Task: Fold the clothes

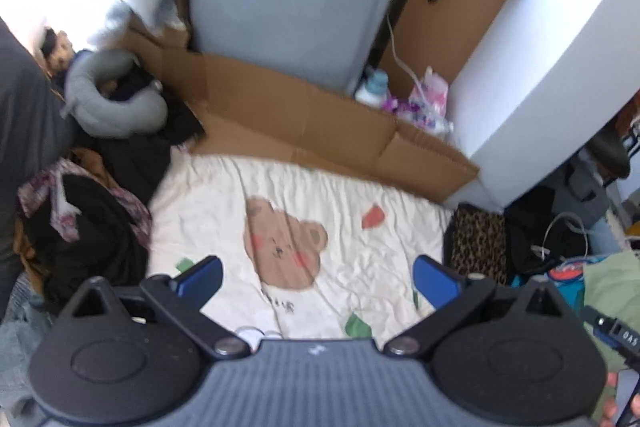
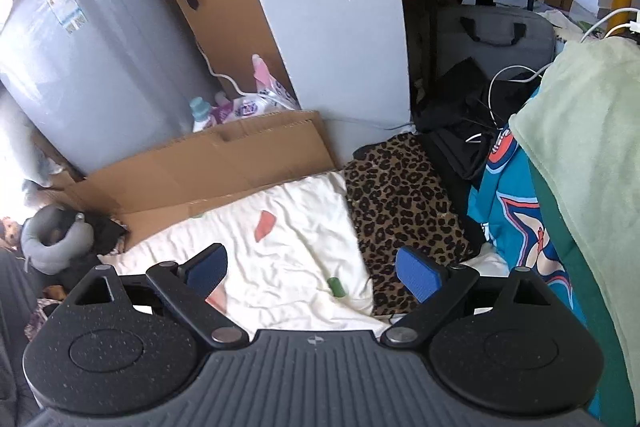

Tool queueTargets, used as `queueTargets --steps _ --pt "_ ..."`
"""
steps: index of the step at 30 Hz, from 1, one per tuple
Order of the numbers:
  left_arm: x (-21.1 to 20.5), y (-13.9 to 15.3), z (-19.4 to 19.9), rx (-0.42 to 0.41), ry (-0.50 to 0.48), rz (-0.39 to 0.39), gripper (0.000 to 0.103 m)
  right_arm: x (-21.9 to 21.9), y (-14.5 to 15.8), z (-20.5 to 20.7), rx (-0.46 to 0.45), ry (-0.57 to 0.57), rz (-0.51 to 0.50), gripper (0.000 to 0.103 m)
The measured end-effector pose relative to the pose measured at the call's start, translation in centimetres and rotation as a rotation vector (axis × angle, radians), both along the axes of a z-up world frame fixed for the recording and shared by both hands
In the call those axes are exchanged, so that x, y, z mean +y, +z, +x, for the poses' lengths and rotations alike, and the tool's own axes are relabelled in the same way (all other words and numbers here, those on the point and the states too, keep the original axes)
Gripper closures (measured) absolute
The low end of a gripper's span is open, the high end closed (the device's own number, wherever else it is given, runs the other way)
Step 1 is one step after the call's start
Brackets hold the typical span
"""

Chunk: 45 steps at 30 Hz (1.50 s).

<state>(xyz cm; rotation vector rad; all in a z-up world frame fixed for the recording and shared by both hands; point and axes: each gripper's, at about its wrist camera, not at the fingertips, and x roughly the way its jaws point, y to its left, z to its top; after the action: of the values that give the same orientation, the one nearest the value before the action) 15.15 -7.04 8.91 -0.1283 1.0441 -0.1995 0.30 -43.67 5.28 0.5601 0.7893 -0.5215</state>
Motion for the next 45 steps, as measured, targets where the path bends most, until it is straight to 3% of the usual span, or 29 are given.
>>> queueTargets --steps 7,14,23,34,45 --pt "3.8 3.7 -3.0 -0.048 0.027 -0.014 0.001 3.4 3.9 -0.5 -0.064 0.067 0.010 0.008" --pt "7.2 2.7 -7.0 -0.013 0.065 -0.039 0.001 7.2 6.5 -1.5 -0.084 0.118 -0.019 0.008" --pt "9.9 2.7 -10.6 -0.009 0.105 -0.045 0.001 10.3 7.5 -3.5 -0.088 0.154 -0.039 0.008" --pt "9.8 4.5 -14.4 -0.046 0.112 -0.059 0.001 13.0 8.8 -5.8 -0.119 0.218 -0.053 0.008" --pt "9.2 4.4 -16.7 -0.089 0.096 -0.045 0.001 14.5 7.4 -5.9 -0.090 0.248 -0.075 0.003"
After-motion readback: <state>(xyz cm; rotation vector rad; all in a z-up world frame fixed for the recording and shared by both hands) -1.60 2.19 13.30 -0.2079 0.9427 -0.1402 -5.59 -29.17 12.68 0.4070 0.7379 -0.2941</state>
